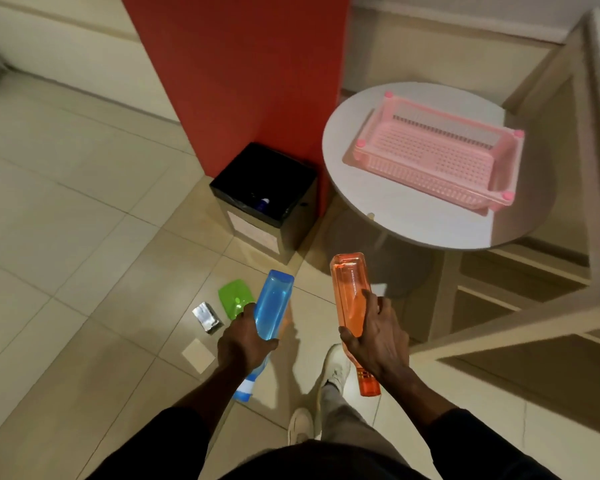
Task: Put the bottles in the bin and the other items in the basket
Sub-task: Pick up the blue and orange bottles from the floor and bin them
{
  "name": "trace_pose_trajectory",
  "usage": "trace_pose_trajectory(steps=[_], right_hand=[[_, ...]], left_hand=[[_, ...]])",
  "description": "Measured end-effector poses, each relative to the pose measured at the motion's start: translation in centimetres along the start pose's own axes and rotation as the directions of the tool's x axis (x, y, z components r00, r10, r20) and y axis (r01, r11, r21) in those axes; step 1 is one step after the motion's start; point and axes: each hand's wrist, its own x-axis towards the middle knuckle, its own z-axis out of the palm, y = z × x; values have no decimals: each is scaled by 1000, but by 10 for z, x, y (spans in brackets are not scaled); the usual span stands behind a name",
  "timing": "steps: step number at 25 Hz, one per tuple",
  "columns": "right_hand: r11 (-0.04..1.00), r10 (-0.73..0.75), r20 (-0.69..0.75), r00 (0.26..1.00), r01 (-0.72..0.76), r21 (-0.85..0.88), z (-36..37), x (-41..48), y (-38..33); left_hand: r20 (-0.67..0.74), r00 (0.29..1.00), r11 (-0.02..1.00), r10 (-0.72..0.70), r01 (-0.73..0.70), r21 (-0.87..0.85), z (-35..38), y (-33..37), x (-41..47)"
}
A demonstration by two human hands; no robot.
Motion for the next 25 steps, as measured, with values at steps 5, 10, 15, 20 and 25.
trace_pose_trajectory(steps=[5, 10, 15, 20, 25], right_hand=[[992, -126, 56, 990, 127, -13, -8, 80, -23], [977, -212, 61, 975, 209, 48, -12, 149, -37], [971, -231, 62, 971, 227, 70, -18, 206, -62], [976, -211, 108, 971, 204, 72, -12, 280, -96], [989, -134, 90, 987, 127, 76, -4, 351, -134]], left_hand=[[-77, 988, 991, -133, 134, 10, -25, 11, 42], [-168, 976, 990, -142, 139, -24, -56, 41, 98], [-200, 966, 986, -165, 156, -62, -84, 66, 148], [-162, 963, 976, -214, 203, -80, -97, 70, 221], [-78, 974, 974, -210, 202, -101, -117, 63, 310]])
